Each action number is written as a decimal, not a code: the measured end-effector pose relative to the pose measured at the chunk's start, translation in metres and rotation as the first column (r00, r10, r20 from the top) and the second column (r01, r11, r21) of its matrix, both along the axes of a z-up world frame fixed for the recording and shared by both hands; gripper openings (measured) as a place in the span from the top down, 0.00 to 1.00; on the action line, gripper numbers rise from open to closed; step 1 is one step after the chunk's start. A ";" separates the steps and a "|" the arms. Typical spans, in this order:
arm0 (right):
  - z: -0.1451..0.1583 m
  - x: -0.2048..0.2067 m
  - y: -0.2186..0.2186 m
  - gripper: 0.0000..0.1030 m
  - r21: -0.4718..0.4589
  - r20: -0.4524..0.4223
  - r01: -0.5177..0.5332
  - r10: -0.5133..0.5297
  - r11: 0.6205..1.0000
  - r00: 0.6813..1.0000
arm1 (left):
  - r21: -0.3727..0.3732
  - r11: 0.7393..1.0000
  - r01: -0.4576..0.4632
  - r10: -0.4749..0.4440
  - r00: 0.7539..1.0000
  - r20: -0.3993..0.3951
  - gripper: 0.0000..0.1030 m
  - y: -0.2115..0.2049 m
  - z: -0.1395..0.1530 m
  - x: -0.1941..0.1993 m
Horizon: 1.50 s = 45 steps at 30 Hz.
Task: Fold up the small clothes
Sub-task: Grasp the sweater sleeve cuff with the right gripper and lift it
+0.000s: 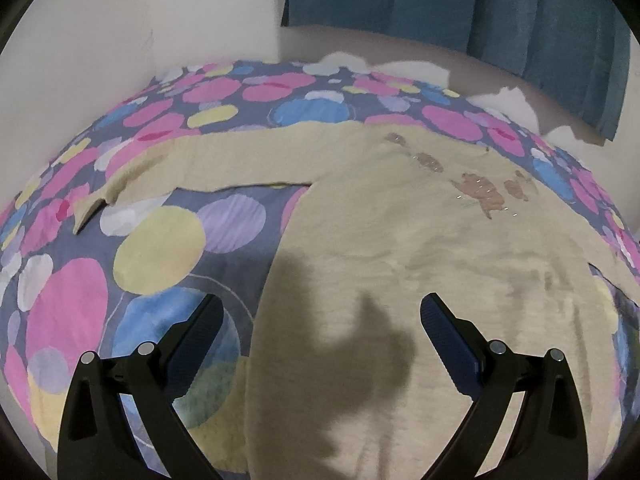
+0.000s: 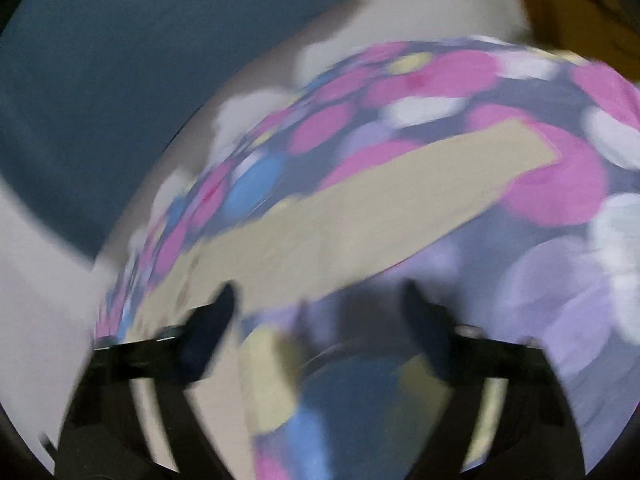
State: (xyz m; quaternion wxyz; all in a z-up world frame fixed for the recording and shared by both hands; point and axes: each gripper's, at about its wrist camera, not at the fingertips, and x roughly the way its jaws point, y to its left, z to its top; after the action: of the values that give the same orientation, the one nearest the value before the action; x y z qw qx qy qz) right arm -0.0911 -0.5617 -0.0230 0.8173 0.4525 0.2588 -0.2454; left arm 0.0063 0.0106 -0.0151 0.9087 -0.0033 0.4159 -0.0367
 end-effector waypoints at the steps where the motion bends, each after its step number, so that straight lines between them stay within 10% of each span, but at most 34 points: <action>1: -0.011 -0.009 -0.021 0.35 0.064 0.012 0.047 -0.048 0.997 0.999 | 0.002 1.000 -0.003 0.003 1.000 -0.006 0.05 0.002 -0.003 0.002; 14: -0.072 -0.029 -0.119 0.45 0.351 0.151 0.293 -0.362 0.890 0.920 | 0.034 0.999 -0.040 0.042 0.998 -0.051 0.05 0.008 -0.023 0.017; 17: -0.075 -0.028 -0.121 0.55 0.344 0.138 0.308 -0.373 0.887 0.918 | 0.044 0.998 -0.035 0.037 0.998 -0.057 0.05 0.007 -0.026 0.018; 21: -0.087 -0.035 -0.124 0.96 0.363 0.128 0.299 -0.365 0.883 0.922 | 0.037 0.999 -0.025 0.027 0.997 -0.068 0.05 0.008 -0.028 0.020; 25: -0.079 -0.048 -0.119 0.96 0.336 0.148 0.315 -0.380 0.888 0.913 | 0.034 0.999 -0.018 0.020 0.998 -0.062 0.05 0.011 -0.027 0.023; 35: 0.047 0.054 -0.025 0.96 0.065 0.293 0.001 -0.020 0.998 0.956 | 0.053 0.998 -0.029 0.029 0.999 -0.016 0.05 0.035 -0.016 0.020; 45: 0.072 0.217 0.152 0.96 -0.028 0.262 -0.388 0.381 0.921 0.887 | 0.072 0.997 -0.034 0.034 0.999 0.001 0.05 0.054 -0.025 0.019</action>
State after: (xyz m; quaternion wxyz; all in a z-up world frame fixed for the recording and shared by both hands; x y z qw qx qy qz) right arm 0.1257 -0.4092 0.0490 0.8710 0.4308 0.2357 -0.0135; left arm 0.0248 0.0649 -0.0402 0.9086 0.0224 0.4170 -0.0063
